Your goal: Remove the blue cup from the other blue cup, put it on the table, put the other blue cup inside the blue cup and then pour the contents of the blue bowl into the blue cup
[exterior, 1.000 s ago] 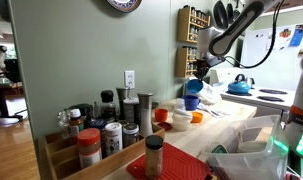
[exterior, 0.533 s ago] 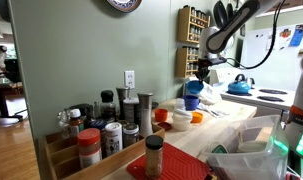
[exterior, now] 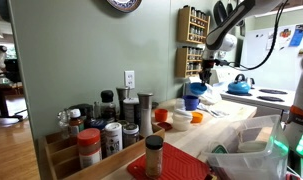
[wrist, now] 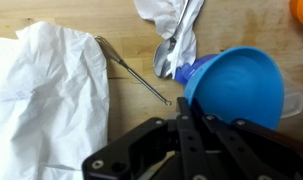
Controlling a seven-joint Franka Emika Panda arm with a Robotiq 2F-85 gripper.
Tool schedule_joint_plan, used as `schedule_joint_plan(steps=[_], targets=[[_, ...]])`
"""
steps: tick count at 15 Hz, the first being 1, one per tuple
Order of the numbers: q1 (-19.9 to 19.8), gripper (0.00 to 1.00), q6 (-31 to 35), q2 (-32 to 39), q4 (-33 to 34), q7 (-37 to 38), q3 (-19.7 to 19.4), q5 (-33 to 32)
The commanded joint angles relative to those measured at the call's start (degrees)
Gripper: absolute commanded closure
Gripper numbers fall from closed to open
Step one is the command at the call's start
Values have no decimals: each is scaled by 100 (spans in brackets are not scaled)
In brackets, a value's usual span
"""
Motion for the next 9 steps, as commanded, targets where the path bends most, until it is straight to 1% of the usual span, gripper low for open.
schedule_joint_plan(steps=[1,5,7,9], targets=[[122,99,-448,-209,-180,-1073,-212,535],[102,99,-837,-150,-275,-1714,-222,508],[92,99,-809,-54,-400,-1808,-182,348],[104,99,-877,73,-482,-1762,-160,377]])
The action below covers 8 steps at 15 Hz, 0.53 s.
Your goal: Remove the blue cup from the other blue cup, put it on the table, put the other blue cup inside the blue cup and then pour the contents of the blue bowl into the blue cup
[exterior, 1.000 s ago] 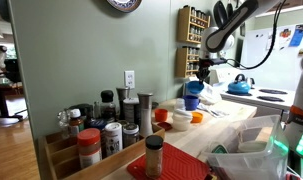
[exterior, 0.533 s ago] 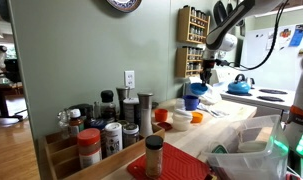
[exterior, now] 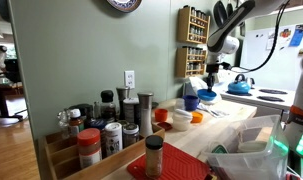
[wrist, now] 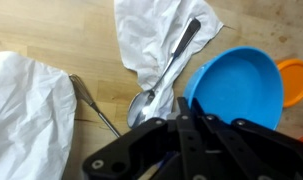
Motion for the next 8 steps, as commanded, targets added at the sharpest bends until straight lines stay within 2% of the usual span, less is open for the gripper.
schedule_joint_plan(steps=[1,5,6,8], targets=[[73,99,-158,123,-234,54,-11,-39],[67,99,-156,294,-353,331,45,-70],[51,99,-106,247,-296,162,20,-20],[47,95,-103,290,-290,168,28,-19]])
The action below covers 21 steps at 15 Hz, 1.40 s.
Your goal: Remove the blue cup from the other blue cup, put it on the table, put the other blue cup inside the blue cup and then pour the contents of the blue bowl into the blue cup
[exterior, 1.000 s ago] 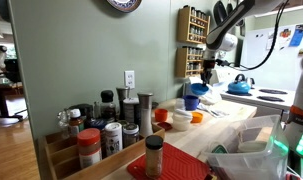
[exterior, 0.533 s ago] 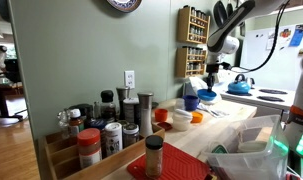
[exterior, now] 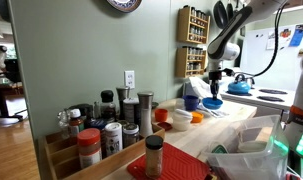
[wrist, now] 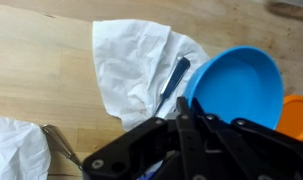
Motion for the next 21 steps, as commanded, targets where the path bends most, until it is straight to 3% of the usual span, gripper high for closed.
schedule_joint_plan(steps=[1,9,21], targets=[[10,95,-11,-4,19,7,-9,-5],[174,99,-66,239,39,-344,122,138],[115,99,196,845,185,-80,263,550]])
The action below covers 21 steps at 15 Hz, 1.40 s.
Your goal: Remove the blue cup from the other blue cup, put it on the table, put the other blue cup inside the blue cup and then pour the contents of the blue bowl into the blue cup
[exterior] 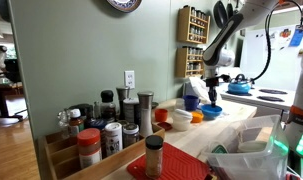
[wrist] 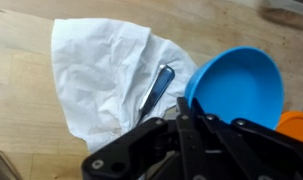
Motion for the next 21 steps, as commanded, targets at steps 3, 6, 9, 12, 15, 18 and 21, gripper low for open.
schedule_joint_plan(steps=[3,6,9,12,15,18,21], targets=[[-90,99,208,238,84,79,104,301],[-92,99,369,291,74,124,136,410],[-84,99,499,343,66,270,169,415],[-88,64,582,282,27,394,180,283],[-117,42,596,31,-50,273,163,258],[-107,18,551,-294,-120,195,145,176],[-42,0,443,-706,-171,138,139,-86]])
